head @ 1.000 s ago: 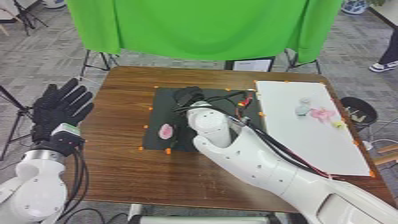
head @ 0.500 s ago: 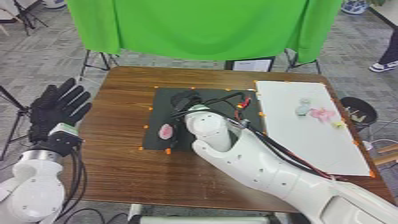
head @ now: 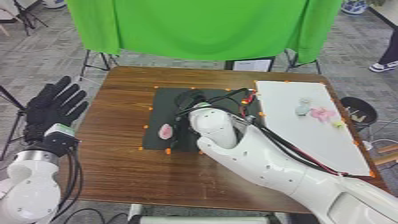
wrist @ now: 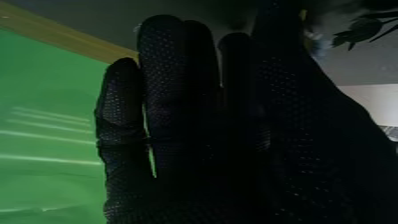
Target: Arrange flowers
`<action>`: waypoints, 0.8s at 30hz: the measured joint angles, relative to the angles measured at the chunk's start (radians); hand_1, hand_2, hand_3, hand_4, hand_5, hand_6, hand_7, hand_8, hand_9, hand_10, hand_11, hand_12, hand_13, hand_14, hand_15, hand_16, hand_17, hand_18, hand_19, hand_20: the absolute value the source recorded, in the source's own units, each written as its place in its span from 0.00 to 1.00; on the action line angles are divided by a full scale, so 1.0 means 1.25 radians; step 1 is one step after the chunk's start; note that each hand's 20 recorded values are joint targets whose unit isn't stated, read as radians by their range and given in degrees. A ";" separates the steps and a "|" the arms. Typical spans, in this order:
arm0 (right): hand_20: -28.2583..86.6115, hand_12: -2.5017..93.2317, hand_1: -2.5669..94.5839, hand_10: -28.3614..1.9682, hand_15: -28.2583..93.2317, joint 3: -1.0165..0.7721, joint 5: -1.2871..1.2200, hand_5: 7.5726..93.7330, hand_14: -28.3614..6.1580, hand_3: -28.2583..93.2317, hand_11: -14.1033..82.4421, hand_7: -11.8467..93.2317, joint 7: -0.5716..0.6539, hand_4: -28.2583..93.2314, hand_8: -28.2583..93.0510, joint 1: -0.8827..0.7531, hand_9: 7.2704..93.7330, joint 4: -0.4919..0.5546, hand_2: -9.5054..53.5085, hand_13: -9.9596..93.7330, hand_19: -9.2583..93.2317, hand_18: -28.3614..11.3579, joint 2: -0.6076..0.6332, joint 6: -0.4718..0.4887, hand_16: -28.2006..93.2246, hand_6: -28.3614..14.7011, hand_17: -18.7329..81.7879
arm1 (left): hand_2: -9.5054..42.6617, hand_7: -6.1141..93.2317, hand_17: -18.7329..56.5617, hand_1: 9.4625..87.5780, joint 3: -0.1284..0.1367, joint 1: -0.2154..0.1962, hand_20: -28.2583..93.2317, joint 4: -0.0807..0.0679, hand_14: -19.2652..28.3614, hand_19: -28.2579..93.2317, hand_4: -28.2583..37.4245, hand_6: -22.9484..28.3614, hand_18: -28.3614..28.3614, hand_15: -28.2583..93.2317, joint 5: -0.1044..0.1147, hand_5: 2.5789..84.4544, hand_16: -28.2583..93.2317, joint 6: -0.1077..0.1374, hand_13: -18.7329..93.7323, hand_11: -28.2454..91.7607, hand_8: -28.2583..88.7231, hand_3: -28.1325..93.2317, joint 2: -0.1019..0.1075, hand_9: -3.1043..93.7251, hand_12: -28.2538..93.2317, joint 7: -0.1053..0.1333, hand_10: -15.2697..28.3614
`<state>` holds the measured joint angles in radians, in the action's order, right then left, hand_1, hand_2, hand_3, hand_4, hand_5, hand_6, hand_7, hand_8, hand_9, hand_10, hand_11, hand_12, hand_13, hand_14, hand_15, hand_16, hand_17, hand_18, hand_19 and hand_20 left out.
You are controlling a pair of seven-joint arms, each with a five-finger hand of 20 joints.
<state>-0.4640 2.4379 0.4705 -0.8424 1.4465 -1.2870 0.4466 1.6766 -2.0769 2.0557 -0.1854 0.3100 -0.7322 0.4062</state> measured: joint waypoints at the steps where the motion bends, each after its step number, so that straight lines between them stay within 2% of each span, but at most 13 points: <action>1: 0.55 0.22 0.51 0.54 0.63 0.000 -0.002 0.61 0.48 0.85 0.34 0.29 0.000 0.00 0.12 0.001 0.74 0.003 0.00 0.73 0.84 0.15 0.003 0.000 0.47 0.63 0.52 | 0.37 0.18 0.14 0.29 0.000 -0.001 0.31 0.000 0.74 0.51 0.02 0.65 0.76 0.50 0.000 0.44 0.19 -0.001 0.34 0.40 0.19 0.81 0.000 0.34 0.35 0.000 0.72; 10: 0.55 0.21 0.49 0.51 0.63 -0.056 -0.052 0.59 0.47 0.85 0.34 0.28 0.009 0.01 0.12 -0.011 0.73 0.026 0.01 0.73 0.84 0.14 0.000 -0.021 0.47 0.62 0.52 | 0.37 0.18 0.14 0.28 0.000 -0.007 0.31 0.000 0.74 0.51 0.02 0.65 0.76 0.50 -0.003 0.45 0.19 -0.008 0.34 0.40 0.19 0.81 -0.001 0.35 0.35 0.000 0.72; 14: 0.55 0.21 0.48 0.48 0.63 -0.121 -0.074 0.58 0.45 0.84 0.33 0.28 0.020 0.01 0.12 -0.036 0.69 0.058 0.02 0.72 0.85 0.14 -0.006 -0.037 0.46 0.62 0.52 | 0.38 0.18 0.14 0.27 0.000 -0.008 0.31 0.001 0.74 0.51 0.01 0.65 0.76 0.50 -0.004 0.45 0.19 -0.011 0.34 0.40 0.19 0.81 -0.008 0.35 0.35 -0.003 0.72; 20: 0.57 0.19 0.46 0.42 0.63 -0.220 -0.133 0.55 0.42 0.84 0.29 0.26 0.057 0.01 0.13 -0.091 0.59 0.221 0.01 0.69 0.91 0.14 0.066 -0.055 0.45 0.57 0.55 | 0.40 0.17 0.14 0.26 -0.002 -0.008 0.31 0.000 0.75 0.51 0.00 0.65 0.76 0.50 -0.023 0.45 0.19 -0.024 0.34 0.40 0.19 0.81 -0.031 0.35 0.35 -0.015 0.72; 24: 0.56 0.18 0.45 0.39 0.63 -0.360 -0.211 0.52 0.40 0.84 0.28 0.25 0.125 0.01 0.14 -0.175 0.55 0.349 0.00 0.67 0.92 0.13 0.158 -0.073 0.43 0.54 0.54 | 0.41 0.17 0.14 0.25 0.002 -0.016 0.31 0.003 0.75 0.50 0.00 0.65 0.76 0.50 -0.040 0.45 0.19 -0.032 0.34 0.40 0.19 0.81 -0.037 0.35 0.35 -0.018 0.72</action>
<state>-0.9146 2.1743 0.6264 -1.0612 1.8823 -1.0899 0.3556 1.6791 -2.0964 2.0589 -0.2357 0.2702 -0.7782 0.3835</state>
